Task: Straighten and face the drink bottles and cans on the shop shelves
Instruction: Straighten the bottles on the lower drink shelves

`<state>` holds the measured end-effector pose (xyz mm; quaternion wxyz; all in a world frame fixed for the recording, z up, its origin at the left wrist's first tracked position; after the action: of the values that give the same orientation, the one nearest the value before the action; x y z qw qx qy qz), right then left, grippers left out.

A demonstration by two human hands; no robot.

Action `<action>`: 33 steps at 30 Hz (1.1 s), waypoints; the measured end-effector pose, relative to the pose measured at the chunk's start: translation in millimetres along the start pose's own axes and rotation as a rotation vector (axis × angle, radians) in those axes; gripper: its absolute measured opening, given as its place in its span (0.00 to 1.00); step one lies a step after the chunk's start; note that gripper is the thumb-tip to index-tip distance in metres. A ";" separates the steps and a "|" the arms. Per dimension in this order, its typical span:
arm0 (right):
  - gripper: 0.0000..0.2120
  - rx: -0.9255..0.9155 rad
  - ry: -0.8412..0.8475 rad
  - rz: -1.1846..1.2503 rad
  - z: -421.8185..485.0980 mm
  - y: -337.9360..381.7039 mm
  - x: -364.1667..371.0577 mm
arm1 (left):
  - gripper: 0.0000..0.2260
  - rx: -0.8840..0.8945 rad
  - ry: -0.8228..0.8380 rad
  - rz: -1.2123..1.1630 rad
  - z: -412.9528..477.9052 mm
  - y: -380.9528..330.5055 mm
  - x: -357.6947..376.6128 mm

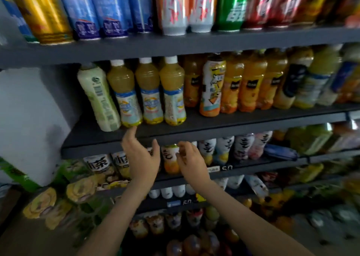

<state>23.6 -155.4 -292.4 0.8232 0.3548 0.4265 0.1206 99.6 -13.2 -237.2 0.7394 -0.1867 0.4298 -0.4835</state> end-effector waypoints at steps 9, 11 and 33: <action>0.12 0.368 0.009 -0.113 -95.5 -209.3 -143.5 | 0.15 0.052 0.557 0.008 -158.7 -112.4 186.2; 0.15 0.436 0.026 -0.191 -112.9 -260.7 -184.6 | 0.15 0.014 0.637 0.007 -191.3 -136.7 222.6; 0.30 0.230 0.516 -0.759 12.8 -434.9 -201.8 | 0.11 -0.126 0.798 0.146 -219.9 -180.6 436.7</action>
<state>-134.0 -575.5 -461.9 0.6316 0.2213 0.7272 -0.1530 -108.8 -448.4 -434.4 0.5344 0.0016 0.7237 -0.4367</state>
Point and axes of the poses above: each hand's wrist, its own z-axis towards the middle knuckle, its own x-axis out of the palm, y = z × x, the point moved 8 cm from there along z, towards the middle knuckle
